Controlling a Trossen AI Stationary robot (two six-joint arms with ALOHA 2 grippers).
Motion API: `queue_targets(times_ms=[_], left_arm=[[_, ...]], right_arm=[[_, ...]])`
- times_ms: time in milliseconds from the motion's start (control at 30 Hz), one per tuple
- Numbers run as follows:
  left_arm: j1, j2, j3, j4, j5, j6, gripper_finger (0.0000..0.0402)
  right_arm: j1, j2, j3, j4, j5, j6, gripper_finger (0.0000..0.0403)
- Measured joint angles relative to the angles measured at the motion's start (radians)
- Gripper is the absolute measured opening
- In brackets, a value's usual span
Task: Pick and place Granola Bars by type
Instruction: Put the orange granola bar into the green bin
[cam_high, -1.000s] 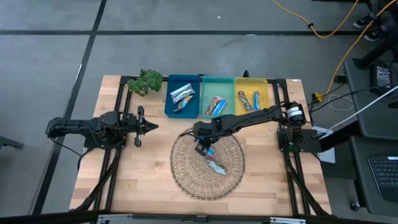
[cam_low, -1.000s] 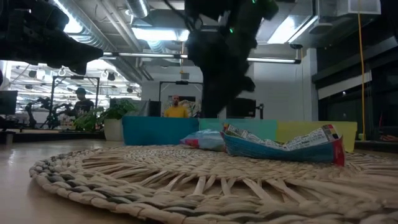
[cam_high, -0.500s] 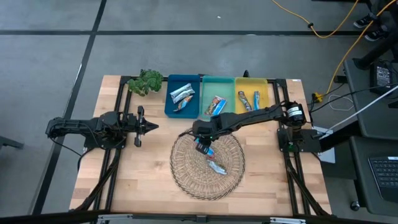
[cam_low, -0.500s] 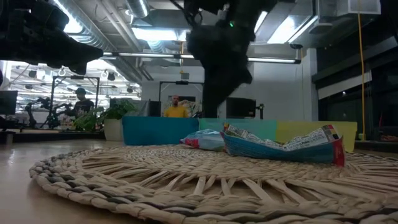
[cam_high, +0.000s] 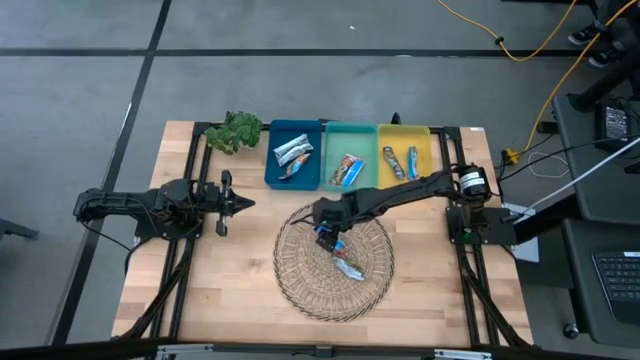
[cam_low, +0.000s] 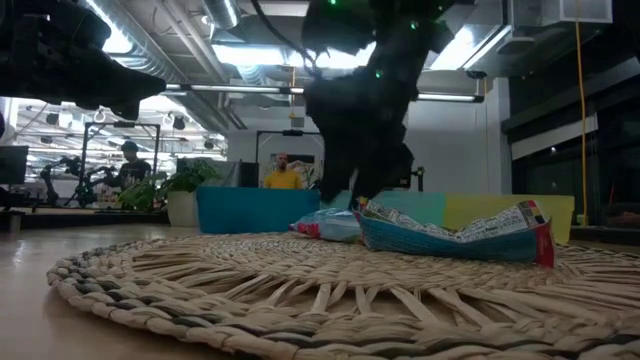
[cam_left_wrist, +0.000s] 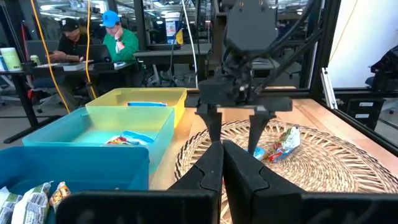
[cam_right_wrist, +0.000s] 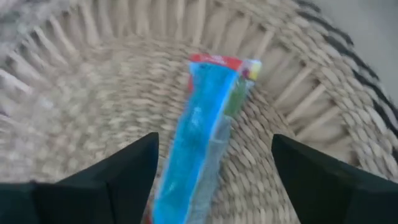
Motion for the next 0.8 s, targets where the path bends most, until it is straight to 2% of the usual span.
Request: queue_targets(times_ms=[267,800], left_arm=[[0.0,0.0,0.0,0.0,0.0,0.0,0.0007],[0.0,0.0,0.0,0.0,0.001,0.0,0.0004]], right_arm=[[0.0,0.009,-0.041,0.068,0.0,0.004,0.0302],[-0.001,0.038,-0.041,0.087,-0.006,-0.043,0.0207]])
